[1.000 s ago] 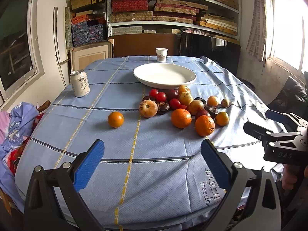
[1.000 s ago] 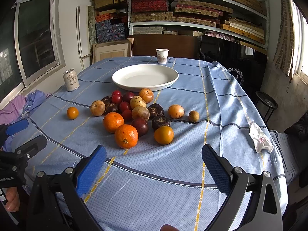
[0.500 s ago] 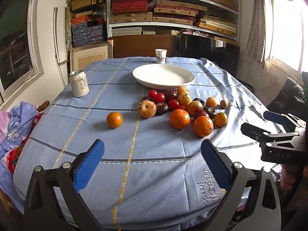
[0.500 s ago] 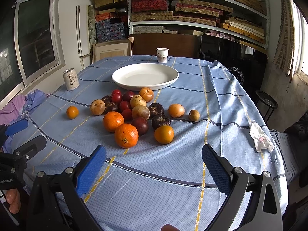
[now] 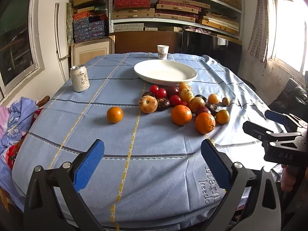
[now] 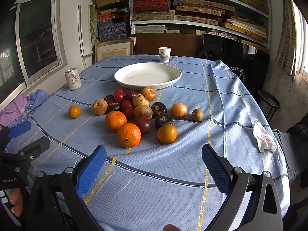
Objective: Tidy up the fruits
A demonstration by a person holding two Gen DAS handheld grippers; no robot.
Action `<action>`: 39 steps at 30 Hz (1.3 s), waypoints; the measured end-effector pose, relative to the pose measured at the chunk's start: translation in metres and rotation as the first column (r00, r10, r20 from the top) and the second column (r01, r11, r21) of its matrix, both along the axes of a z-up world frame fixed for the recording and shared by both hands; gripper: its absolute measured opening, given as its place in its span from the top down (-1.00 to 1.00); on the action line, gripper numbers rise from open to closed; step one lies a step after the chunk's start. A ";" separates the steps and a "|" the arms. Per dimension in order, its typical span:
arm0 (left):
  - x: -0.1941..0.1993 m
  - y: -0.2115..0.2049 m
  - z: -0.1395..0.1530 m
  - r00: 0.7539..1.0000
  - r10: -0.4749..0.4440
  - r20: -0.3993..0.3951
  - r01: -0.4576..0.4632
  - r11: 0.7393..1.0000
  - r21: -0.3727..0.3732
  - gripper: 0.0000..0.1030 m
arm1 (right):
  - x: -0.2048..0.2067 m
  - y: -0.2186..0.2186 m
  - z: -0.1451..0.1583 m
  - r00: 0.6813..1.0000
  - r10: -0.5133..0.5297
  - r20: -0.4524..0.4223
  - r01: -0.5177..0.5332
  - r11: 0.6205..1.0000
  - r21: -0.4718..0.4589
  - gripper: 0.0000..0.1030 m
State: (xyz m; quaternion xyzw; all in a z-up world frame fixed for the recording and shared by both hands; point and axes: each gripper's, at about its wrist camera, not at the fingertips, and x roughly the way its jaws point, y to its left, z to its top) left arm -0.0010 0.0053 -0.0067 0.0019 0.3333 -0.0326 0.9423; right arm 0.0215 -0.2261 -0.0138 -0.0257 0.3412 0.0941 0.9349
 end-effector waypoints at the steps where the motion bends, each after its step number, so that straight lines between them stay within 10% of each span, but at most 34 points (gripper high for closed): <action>1: 0.000 0.000 0.000 1.000 -0.001 -0.003 0.001 1.000 -0.003 -0.91 | 0.000 0.000 0.000 1.000 0.001 0.000 -0.001 1.000 0.000 -0.93; 39: 0.004 -0.001 -0.008 1.000 0.010 -0.028 -0.009 0.999 0.044 -0.91 | 0.000 0.000 0.000 1.000 0.006 0.004 -0.006 1.000 0.015 -0.93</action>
